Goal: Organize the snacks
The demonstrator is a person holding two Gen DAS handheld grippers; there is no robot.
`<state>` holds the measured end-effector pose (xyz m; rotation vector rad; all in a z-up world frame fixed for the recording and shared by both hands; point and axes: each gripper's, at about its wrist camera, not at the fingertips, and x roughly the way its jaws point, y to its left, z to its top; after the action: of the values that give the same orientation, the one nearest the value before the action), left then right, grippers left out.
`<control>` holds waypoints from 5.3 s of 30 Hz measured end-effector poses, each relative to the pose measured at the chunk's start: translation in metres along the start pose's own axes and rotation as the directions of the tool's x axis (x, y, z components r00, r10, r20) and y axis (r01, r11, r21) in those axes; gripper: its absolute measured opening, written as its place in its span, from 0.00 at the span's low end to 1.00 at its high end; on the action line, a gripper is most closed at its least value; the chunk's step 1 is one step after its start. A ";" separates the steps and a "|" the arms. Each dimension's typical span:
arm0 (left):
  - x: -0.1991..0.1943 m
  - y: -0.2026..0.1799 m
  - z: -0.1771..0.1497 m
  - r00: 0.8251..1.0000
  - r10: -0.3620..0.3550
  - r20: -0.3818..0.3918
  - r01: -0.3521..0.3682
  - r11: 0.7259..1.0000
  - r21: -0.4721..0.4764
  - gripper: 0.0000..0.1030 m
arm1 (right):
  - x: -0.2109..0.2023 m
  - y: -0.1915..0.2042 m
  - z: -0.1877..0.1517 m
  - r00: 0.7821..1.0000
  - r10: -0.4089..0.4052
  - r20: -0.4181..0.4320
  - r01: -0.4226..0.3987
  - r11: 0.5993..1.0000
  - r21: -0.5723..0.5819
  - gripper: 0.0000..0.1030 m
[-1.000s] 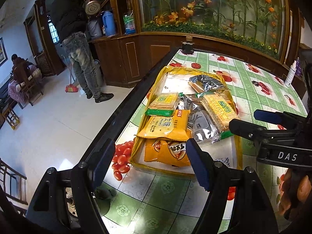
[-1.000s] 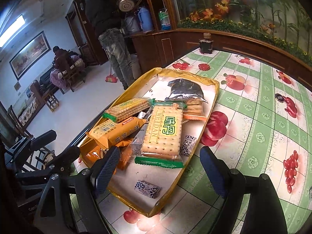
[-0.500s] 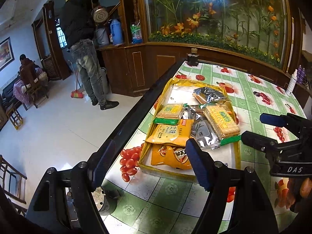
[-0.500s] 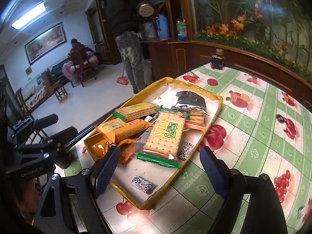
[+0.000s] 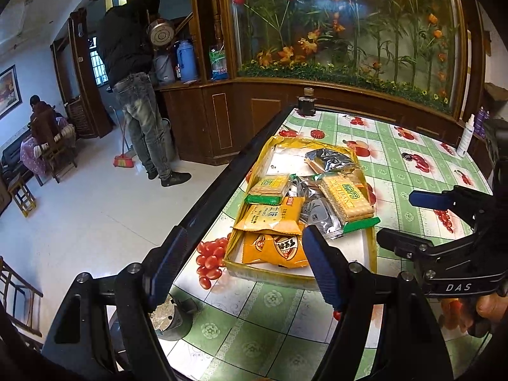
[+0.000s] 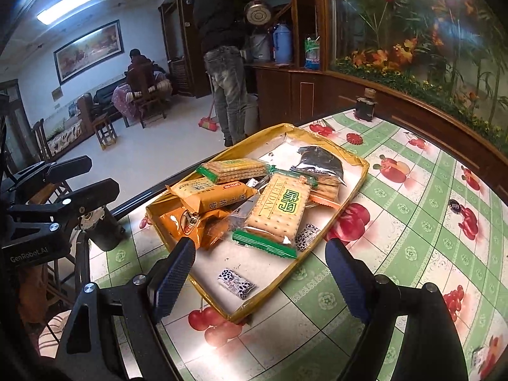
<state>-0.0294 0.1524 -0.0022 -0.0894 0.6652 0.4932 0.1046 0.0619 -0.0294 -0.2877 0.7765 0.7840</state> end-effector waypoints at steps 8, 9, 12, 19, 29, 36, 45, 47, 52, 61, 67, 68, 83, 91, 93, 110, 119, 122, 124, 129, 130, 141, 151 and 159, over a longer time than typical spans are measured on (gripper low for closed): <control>-0.013 0.000 -0.001 1.000 0.008 0.028 -0.008 1.000 0.008 0.73 | -0.001 0.020 0.001 1.000 0.005 -0.012 -0.006 0.998 -0.067 0.83; -0.014 0.000 -0.001 1.000 0.008 0.030 -0.009 1.000 0.009 0.73 | -0.001 0.022 0.001 1.000 0.007 -0.014 -0.008 0.997 -0.078 0.83; -0.019 -0.001 -0.003 0.999 0.014 0.039 -0.015 1.000 0.013 0.73 | -0.001 0.031 0.000 1.000 0.016 -0.025 -0.019 0.994 -0.111 0.83; -0.027 0.002 -0.005 0.999 -0.007 0.042 0.007 1.000 0.001 0.73 | 0.000 0.045 -0.004 0.998 0.031 -0.056 -0.041 0.984 -0.175 0.83; -0.031 0.003 -0.007 0.999 -0.018 0.037 0.018 1.000 -0.008 0.73 | -0.006 0.046 -0.006 0.999 0.039 -0.038 -0.045 0.983 -0.180 0.83; -0.033 0.003 -0.008 0.999 -0.043 0.031 0.043 0.999 -0.017 0.73 | -0.009 0.043 -0.007 0.999 0.028 -0.021 -0.031 0.985 -0.169 0.83; -0.033 0.004 -0.012 0.999 -0.044 0.025 0.045 0.999 -0.004 0.73 | -0.012 0.042 -0.007 1.000 0.019 -0.010 -0.020 0.985 -0.171 0.83; -0.033 0.002 -0.013 0.999 -0.048 0.020 0.048 0.999 -0.001 0.73 | -0.012 0.043 -0.007 1.000 0.016 -0.013 -0.018 0.985 -0.173 0.83; -0.031 -0.001 -0.017 0.999 -0.054 0.002 0.054 0.998 0.012 0.73 | -0.011 0.043 -0.010 1.000 0.011 -0.022 -0.015 0.985 -0.174 0.83; -0.025 -0.007 -0.020 0.996 -0.068 -0.052 0.069 0.997 0.026 0.73 | -0.007 0.038 -0.014 0.999 -0.009 -0.043 0.002 0.987 -0.160 0.83; -0.019 -0.011 -0.021 0.992 -0.088 -0.085 0.091 0.995 0.041 0.73 | -0.002 0.036 -0.014 0.998 -0.015 -0.058 0.006 0.988 -0.155 0.83; -0.018 -0.012 -0.022 0.991 -0.095 -0.094 0.099 0.994 0.042 0.73 | -0.001 0.036 -0.015 0.998 -0.018 -0.063 0.009 0.988 -0.154 0.83; -0.012 -0.023 -0.021 0.985 -0.129 -0.118 0.136 0.989 0.055 0.73 | 0.006 0.023 -0.020 0.995 -0.029 -0.091 0.017 0.991 -0.136 0.83; -0.006 -0.028 -0.024 0.974 -0.166 -0.153 0.174 0.984 0.044 0.73 | 0.009 0.021 -0.024 0.994 -0.037 -0.107 0.021 0.990 -0.141 0.83; -0.006 -0.031 -0.025 0.971 -0.181 -0.158 0.190 0.981 0.046 0.73 | 0.009 0.020 -0.026 0.993 -0.043 -0.113 0.027 0.989 -0.144 0.83; -0.001 -0.082 -0.018 0.917 -0.341 -0.205 0.364 0.928 0.084 0.72 | -0.010 -0.028 -0.054 0.981 -0.111 -0.157 0.106 0.994 -0.040 0.83; 0.004 -0.085 -0.017 0.907 -0.359 -0.221 0.383 0.921 0.074 0.72 | -0.009 -0.035 -0.054 0.978 -0.123 -0.169 0.118 0.992 -0.039 0.83; 0.005 -0.084 -0.016 0.907 -0.359 -0.221 0.382 0.922 0.069 0.72 | -0.005 -0.034 -0.053 0.977 -0.120 -0.176 0.114 0.993 -0.040 0.83; 0.005 -0.083 -0.016 0.908 -0.356 -0.221 0.378 0.923 0.068 0.72 | -0.002 -0.032 -0.051 0.977 -0.115 -0.177 0.109 0.993 -0.046 0.83; 0.006 -0.082 -0.015 0.908 -0.356 -0.222 0.378 0.924 0.063 0.72 | 0.003 -0.027 -0.047 0.978 -0.112 -0.179 0.102 0.993 -0.066 0.83; 0.006 -0.082 -0.015 0.907 -0.358 -0.222 0.380 0.923 0.062 0.72 | 0.004 -0.026 -0.047 0.977 -0.114 -0.179 0.103 0.992 -0.070 0.83; 0.004 -0.083 -0.014 0.900 -0.373 -0.225 0.395 0.917 0.060 0.72 | 0.002 -0.026 -0.048 0.976 -0.118 -0.184 0.106 0.992 -0.071 0.83; 0.003 -0.084 -0.014 0.896 -0.381 -0.228 0.402 0.914 0.055 0.72 | 0.002 -0.022 -0.046 0.975 -0.119 -0.190 0.104 0.991 -0.086 0.83; 0.002 -0.079 -0.013 0.906 -0.365 -0.217 0.383 0.923 0.045 0.72 | 0.005 -0.017 -0.044 0.976 -0.104 -0.190 0.088 0.992 -0.094 0.83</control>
<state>0.0013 0.0810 -0.0197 -0.1845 0.8483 0.0825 0.0968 0.0308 -0.0640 -0.4806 0.9070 0.7054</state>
